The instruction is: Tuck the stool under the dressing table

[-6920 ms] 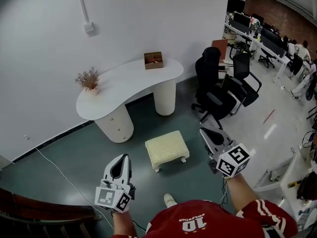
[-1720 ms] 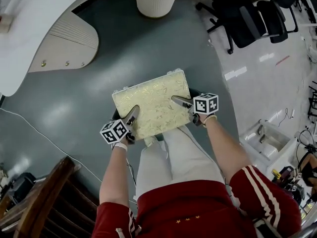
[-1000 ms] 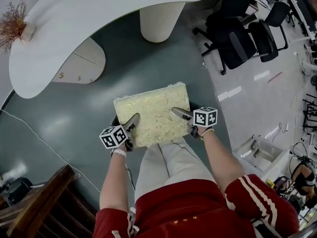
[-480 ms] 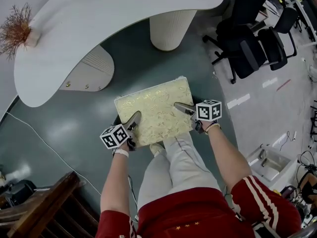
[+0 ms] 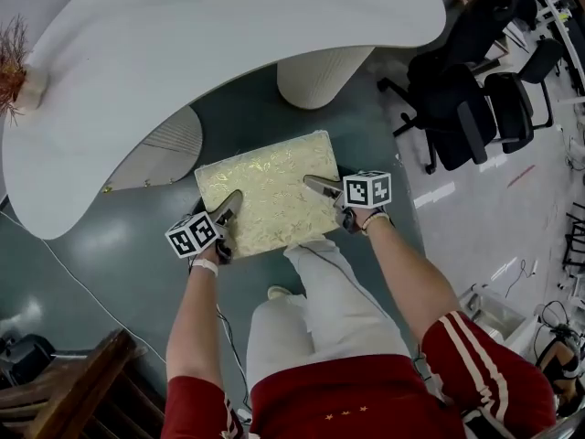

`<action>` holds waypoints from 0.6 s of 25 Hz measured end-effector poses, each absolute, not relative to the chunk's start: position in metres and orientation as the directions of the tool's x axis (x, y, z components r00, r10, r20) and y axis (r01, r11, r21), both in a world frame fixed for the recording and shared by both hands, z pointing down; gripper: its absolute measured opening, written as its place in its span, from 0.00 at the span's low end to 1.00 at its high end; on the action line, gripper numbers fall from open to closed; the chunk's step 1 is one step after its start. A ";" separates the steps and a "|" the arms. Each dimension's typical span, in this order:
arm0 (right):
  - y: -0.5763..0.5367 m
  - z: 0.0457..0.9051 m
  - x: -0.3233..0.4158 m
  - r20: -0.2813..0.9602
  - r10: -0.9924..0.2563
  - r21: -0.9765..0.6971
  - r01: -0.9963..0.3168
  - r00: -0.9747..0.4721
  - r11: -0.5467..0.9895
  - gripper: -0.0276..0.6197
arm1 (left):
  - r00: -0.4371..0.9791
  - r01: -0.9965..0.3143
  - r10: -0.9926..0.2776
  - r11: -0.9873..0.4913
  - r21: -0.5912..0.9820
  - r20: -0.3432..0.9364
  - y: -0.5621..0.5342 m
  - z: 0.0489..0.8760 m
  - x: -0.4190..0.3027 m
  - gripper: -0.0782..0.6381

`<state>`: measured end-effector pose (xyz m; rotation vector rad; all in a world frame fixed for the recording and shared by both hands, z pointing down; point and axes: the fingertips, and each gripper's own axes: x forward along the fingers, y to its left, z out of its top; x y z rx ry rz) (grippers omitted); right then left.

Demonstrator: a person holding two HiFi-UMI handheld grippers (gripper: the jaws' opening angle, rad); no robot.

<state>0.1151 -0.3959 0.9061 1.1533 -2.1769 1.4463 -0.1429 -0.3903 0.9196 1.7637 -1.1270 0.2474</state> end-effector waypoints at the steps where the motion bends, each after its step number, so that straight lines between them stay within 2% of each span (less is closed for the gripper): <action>1: -0.407 0.912 0.112 0.611 -0.458 -0.647 -0.741 -0.646 0.182 0.75 | 0.543 -0.780 -0.578 -0.076 0.622 0.610 -0.400 0.926 -0.145 0.86; 15: -0.498 0.980 0.096 0.616 -0.435 -0.641 -0.739 -0.657 0.208 0.76 | 0.530 -0.776 -0.594 -0.052 0.628 0.605 -0.483 0.989 -0.161 0.86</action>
